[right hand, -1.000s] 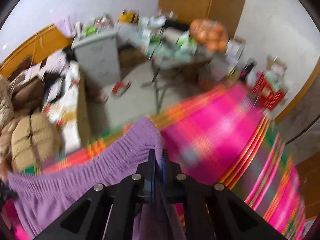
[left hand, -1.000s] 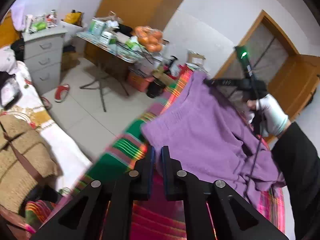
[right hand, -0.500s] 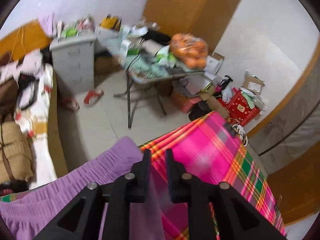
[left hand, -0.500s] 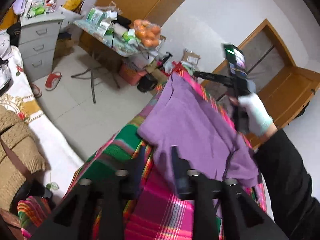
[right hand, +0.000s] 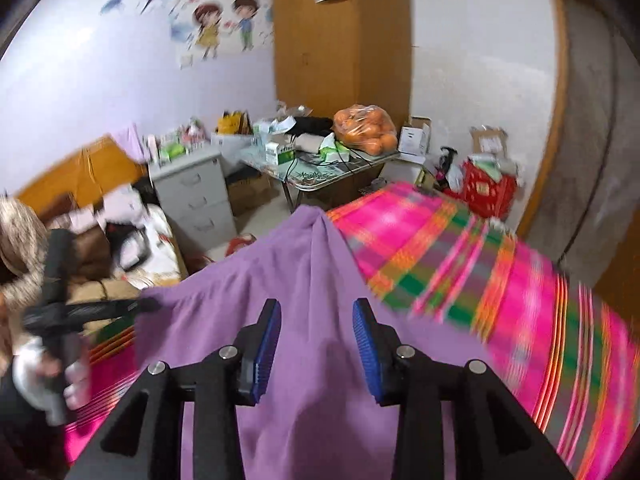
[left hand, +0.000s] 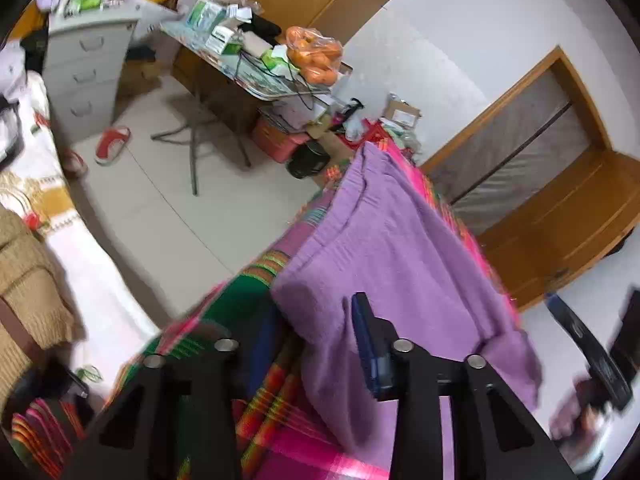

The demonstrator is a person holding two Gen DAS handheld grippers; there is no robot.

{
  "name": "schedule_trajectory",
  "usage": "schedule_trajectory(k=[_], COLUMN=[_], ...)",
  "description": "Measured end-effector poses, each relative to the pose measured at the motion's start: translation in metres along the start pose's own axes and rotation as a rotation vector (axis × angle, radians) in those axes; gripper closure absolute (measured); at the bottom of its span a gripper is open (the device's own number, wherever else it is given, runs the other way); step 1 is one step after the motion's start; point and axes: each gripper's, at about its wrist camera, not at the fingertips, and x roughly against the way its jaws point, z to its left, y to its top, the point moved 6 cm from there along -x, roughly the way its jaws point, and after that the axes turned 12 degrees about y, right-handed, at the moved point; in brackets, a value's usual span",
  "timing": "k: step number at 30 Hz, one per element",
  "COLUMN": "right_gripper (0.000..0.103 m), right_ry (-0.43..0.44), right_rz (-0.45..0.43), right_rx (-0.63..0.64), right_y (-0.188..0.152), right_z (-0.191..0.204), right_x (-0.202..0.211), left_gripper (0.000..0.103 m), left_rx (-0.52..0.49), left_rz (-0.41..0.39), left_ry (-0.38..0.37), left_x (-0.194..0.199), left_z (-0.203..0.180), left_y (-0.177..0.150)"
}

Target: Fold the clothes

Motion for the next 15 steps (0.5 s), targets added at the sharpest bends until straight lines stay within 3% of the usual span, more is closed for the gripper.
schedule_trajectory(k=[6, 9, 13, 15], right_gripper=[0.072, 0.071, 0.054, 0.053], right_ry=[-0.096, -0.152, -0.212, -0.246], right_rz=[-0.077, -0.123, -0.124, -0.110], right_rx=[-0.152, -0.210, -0.279, -0.291], right_y=[-0.067, -0.096, -0.137, -0.148], right_z=[-0.017, -0.030, -0.051, -0.059], right_x=[0.085, 0.125, 0.157, 0.164], left_gripper=[0.094, 0.094, 0.092, 0.091], left_rx=[0.018, 0.052, 0.008, 0.010], left_rz=[-0.051, 0.000, 0.014, -0.010], left_ry=[0.042, 0.019, 0.037, 0.045], left_x=[0.022, 0.018, 0.018, 0.031], left_z=[0.032, 0.052, 0.055, 0.057], left_y=[0.007, 0.012, 0.003, 0.000])
